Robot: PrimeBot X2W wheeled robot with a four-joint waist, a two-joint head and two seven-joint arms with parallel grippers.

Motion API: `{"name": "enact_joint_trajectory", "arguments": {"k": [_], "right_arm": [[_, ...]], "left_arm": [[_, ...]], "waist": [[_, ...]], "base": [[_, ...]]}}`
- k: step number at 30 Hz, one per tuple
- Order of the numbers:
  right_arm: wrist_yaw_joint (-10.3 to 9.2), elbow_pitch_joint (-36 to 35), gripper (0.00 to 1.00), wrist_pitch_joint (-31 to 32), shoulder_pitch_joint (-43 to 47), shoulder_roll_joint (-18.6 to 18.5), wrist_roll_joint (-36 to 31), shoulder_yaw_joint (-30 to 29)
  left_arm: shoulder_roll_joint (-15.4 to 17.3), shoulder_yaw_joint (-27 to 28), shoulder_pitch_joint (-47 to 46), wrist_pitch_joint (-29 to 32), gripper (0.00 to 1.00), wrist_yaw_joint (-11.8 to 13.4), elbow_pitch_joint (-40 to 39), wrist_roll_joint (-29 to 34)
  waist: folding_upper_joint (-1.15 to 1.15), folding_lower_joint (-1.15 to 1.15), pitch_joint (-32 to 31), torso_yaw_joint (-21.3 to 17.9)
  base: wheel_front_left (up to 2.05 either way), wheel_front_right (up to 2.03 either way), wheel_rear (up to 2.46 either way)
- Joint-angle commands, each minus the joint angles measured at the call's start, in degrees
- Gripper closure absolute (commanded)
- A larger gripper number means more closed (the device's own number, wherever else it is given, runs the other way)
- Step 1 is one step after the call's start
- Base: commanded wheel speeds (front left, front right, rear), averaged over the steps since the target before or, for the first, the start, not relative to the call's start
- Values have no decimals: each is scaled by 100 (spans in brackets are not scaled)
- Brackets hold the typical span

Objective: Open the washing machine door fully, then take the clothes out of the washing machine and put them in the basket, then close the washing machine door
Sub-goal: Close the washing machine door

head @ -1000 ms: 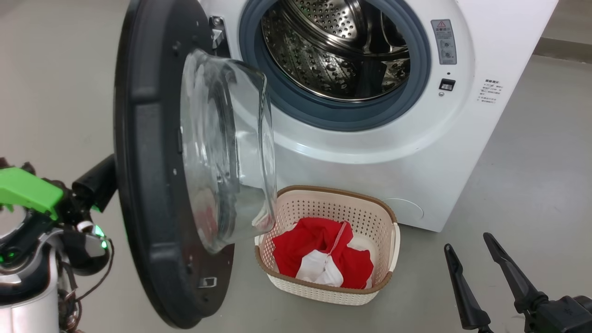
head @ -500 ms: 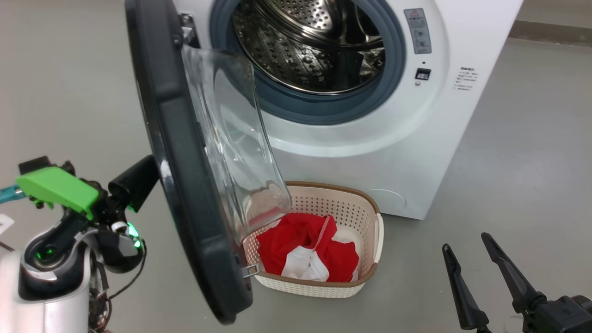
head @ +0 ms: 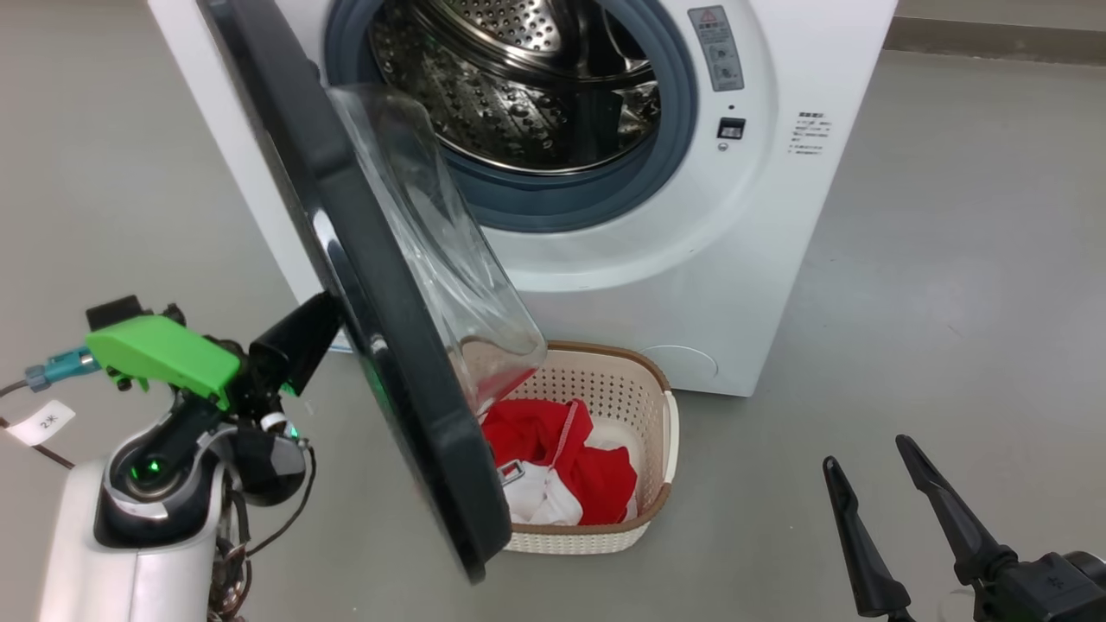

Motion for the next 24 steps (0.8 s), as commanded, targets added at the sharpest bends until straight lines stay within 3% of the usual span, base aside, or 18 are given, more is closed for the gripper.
{"name": "enact_joint_trajectory", "arguments": {"k": [1, 24], "right_arm": [[29, -157, 0, -24, -227, -90, -42, 126], [29, -234, 0, 27, -336, -90, -122, 171]], "left_arm": [[56, 69, -287, -29, 100, -102, -123, -65], [54, -255, -1056, -969, 100, -618, 559, -330]], "waist": [[0, 0, 1, -71], [0, 0, 280, -866]], "base": [[0, 0, 0], [0, 0, 0]]}}
